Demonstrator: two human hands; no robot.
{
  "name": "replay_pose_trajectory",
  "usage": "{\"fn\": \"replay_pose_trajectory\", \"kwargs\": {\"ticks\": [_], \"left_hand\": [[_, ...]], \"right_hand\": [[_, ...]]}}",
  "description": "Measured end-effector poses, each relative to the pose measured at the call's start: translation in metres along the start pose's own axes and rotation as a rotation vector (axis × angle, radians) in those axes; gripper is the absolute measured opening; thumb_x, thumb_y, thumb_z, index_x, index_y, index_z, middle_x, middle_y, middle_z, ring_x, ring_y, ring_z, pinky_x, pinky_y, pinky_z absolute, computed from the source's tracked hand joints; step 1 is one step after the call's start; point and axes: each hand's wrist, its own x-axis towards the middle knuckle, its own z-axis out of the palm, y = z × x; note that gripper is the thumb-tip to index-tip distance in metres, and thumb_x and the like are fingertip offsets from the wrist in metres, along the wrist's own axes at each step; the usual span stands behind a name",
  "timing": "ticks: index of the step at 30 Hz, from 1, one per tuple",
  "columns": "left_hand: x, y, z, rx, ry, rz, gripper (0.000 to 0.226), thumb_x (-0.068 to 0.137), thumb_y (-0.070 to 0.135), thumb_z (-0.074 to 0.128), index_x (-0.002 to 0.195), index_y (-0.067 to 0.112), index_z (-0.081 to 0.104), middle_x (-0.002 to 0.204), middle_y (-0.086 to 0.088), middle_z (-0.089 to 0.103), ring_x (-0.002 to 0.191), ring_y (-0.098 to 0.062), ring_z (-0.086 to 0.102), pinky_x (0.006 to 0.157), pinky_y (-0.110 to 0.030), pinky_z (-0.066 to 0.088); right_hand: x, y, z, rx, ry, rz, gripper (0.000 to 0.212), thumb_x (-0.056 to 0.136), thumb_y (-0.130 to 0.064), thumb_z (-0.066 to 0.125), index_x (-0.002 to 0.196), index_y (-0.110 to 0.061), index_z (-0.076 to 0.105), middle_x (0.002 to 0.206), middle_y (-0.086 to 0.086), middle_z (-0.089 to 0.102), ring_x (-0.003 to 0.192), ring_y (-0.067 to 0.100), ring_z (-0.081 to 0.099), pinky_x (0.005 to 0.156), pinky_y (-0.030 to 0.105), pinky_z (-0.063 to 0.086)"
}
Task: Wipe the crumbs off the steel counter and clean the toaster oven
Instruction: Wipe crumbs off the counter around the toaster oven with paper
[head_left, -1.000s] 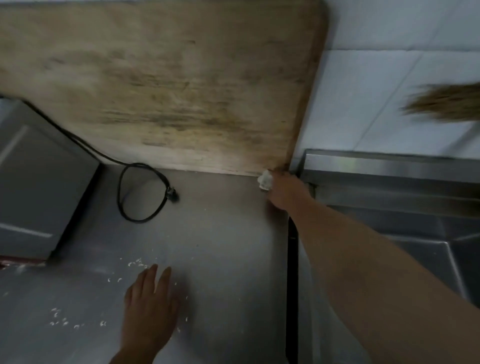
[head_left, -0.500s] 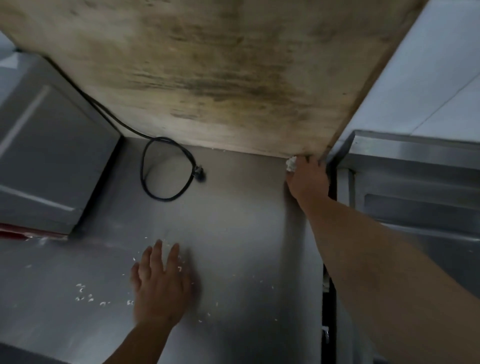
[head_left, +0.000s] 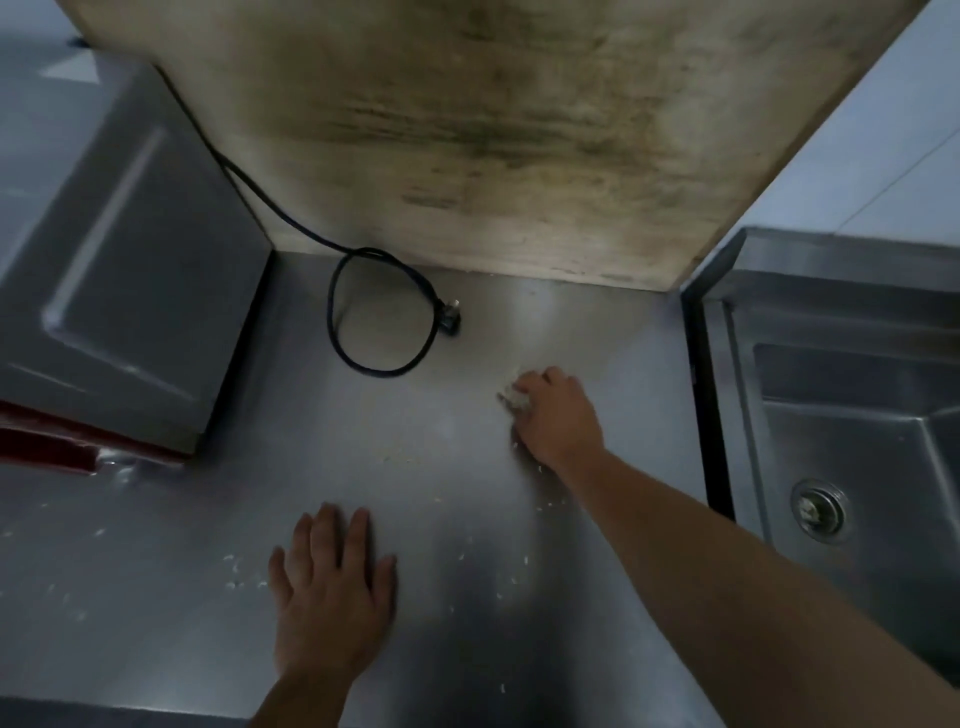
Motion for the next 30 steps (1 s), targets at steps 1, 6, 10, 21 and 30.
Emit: {"fn": "replay_pose_trajectory", "kwargs": {"ticks": [1,6,10,21,30], "left_hand": [[0.002,-0.009,-0.002,-0.004,0.005,0.007,0.069,0.09,0.058,0.032,0.141,0.017,0.053,0.147,-0.017,0.042,0.137,-0.042,0.033,0.109,-0.06,0.021],[0.015,-0.038,-0.015,-0.006,-0.076,0.006,0.073,0.093,0.062,0.019,0.148,0.021,0.043,0.156,-0.016,0.032,0.144,-0.039,0.018,0.115,-0.059,0.011],[0.016,-0.043,-0.016,-0.034,-0.135,0.031,0.07,0.094,0.06,0.024,0.153,0.023,0.033,0.16,-0.017,0.024,0.148,-0.039,0.012,0.115,-0.06,0.006],[0.015,-0.052,0.005,-0.002,-0.176,0.058,0.07,0.095,0.065,0.006,0.155,0.033,-0.012,0.163,-0.008,-0.016,0.148,-0.033,-0.023,0.118,-0.059,-0.008],[0.015,-0.05,0.008,-0.021,-0.116,0.034,0.065,0.095,0.06,0.002,0.155,0.038,-0.009,0.164,-0.003,-0.011,0.15,-0.027,-0.019,0.122,-0.051,-0.002]], "right_hand": [[-0.016,-0.009,0.006,0.007,-0.024,-0.013,0.035,0.093,-0.023,0.049,0.128,-0.023,0.054,0.12,0.006,0.05,0.11,0.028,0.045,0.092,0.037,0.045],[-0.083,-0.047,0.032,-0.024,-0.13,-0.129,0.04,0.09,-0.028,0.052,0.129,-0.023,0.053,0.118,0.005,0.051,0.106,0.027,0.048,0.091,0.036,0.044],[-0.085,-0.049,0.031,0.02,-0.171,-0.109,0.034,0.087,-0.025,0.057,0.122,-0.022,0.061,0.112,0.007,0.055,0.102,0.032,0.058,0.088,0.034,0.046],[0.026,0.016,-0.06,0.087,0.321,0.23,0.029,0.089,-0.029,0.058,0.111,-0.011,0.064,0.12,0.018,0.054,0.104,0.041,0.056,0.092,0.042,0.046],[0.066,-0.003,0.002,-0.055,0.25,0.123,0.043,0.088,-0.035,0.051,0.114,-0.003,0.06,0.117,0.026,0.057,0.104,0.044,0.054,0.091,0.044,0.043]]}}
